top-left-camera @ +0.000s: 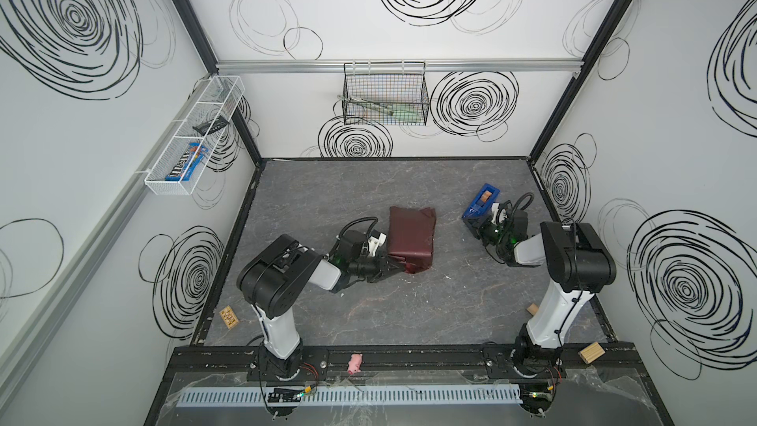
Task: Wrap a gift box in wrapping paper
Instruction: Tear off the tape with the cutter.
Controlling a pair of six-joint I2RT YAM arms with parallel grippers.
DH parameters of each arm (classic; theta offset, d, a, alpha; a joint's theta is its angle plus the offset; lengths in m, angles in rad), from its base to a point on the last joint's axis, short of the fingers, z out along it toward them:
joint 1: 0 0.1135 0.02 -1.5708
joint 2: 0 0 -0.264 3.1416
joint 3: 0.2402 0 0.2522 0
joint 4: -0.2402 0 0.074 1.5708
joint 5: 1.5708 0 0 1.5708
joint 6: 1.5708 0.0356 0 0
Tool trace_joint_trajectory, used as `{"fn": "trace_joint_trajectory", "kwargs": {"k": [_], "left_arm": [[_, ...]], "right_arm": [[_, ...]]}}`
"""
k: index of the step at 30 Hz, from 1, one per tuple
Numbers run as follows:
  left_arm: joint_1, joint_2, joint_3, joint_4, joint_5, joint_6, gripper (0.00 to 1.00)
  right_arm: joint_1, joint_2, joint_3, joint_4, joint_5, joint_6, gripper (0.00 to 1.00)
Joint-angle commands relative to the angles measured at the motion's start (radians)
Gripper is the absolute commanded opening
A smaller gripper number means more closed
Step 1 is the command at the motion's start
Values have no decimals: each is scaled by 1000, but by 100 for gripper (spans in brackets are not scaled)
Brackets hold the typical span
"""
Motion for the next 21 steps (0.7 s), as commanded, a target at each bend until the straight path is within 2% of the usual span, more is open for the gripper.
{"fn": "trace_joint_trajectory", "kwargs": {"k": [1,15,21], "left_arm": [[-4,13,14,41,19,7,0],[-4,11,11,37,18,11,0],[-5,14,11,35,18,14,0]], "right_arm": [[33,43,-36,-33,-33,34,0],[49,87,-116,41,31,126,0],[58,155,-136,185,-27,169,0]]}}
